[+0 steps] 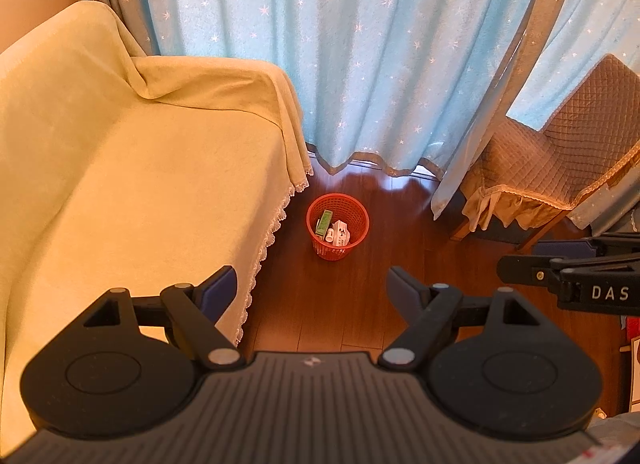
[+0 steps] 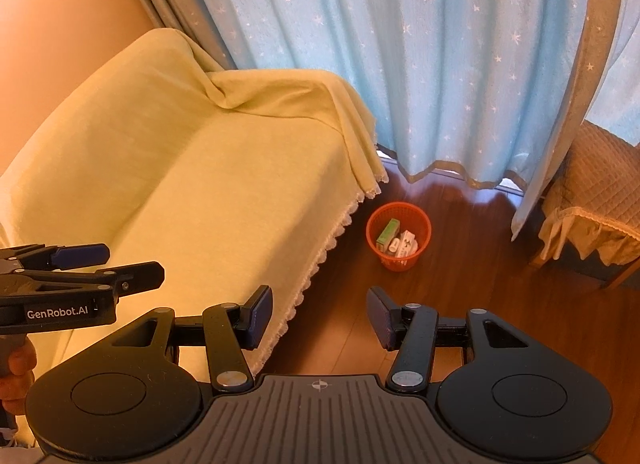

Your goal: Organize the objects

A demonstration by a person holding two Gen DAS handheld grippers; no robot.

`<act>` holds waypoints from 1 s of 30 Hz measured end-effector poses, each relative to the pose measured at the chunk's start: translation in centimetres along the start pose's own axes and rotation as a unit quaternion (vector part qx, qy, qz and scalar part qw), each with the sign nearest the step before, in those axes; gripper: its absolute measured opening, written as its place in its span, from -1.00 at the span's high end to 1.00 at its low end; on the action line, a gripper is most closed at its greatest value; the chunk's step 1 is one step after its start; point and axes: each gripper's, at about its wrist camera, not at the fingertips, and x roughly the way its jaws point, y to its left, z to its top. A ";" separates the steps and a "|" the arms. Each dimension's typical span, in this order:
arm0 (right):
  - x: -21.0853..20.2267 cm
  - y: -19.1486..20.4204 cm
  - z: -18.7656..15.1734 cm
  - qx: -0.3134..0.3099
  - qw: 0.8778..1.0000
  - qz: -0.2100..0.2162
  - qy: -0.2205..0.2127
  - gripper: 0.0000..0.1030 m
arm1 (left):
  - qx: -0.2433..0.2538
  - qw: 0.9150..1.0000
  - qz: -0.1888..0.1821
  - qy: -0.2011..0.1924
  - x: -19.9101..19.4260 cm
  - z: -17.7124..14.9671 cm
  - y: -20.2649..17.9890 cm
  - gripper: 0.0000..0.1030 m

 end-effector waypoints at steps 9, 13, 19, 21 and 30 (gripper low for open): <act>-0.1 -0.2 -0.1 0.000 1.000 0.006 0.002 0.04 | 0.004 1.000 -0.001 0.003 0.0 -0.2 -0.2 -0.53; -0.1 -0.4 -0.1 0.002 1.000 0.005 0.003 0.04 | 0.008 1.000 -0.004 0.005 0.0 -0.2 -0.5 -0.53; -0.1 -0.3 -0.2 0.002 1.000 0.005 0.004 0.04 | 0.012 1.000 -0.008 0.008 0.1 -0.2 -0.7 -0.53; -0.1 -0.3 -0.2 0.003 1.000 0.005 0.003 0.04 | 0.013 1.000 -0.009 0.009 0.2 -0.2 -0.9 -0.53; 0.0 -0.2 -0.4 0.003 1.000 0.006 0.006 0.04 | 0.019 1.000 -0.012 0.010 0.1 -0.2 -0.9 -0.54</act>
